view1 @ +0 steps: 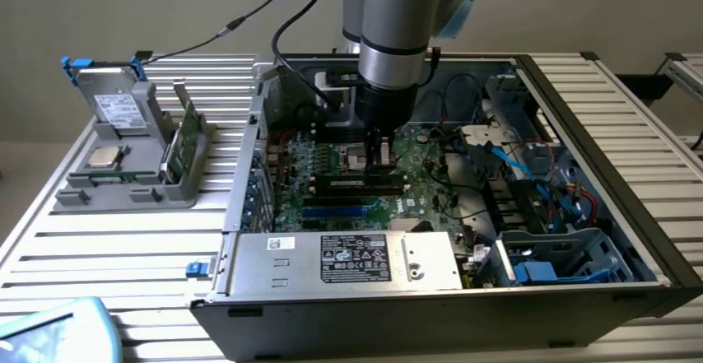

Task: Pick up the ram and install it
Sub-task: 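Insert the ram into the slot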

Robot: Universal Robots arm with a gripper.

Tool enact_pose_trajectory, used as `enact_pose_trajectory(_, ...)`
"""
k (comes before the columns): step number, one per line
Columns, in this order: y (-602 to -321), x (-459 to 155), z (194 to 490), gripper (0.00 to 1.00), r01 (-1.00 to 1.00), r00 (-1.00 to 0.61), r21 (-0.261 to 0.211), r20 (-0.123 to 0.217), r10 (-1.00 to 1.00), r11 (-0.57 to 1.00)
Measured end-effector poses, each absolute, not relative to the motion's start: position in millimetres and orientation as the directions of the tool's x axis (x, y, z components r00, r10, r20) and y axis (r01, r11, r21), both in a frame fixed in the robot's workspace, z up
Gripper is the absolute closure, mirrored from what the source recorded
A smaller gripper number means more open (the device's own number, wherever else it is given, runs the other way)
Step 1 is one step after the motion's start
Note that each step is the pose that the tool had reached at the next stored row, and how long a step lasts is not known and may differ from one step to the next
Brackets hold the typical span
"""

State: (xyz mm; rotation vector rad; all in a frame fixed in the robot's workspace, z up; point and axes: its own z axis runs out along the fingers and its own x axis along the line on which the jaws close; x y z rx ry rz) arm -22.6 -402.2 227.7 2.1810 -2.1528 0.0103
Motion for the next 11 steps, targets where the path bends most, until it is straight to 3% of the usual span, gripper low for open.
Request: enact_pose_trajectory(11, -402.3, -22.6, 226.5, 0.87, -0.999, 0.009, 0.050, 0.056, -0.998, -0.006)
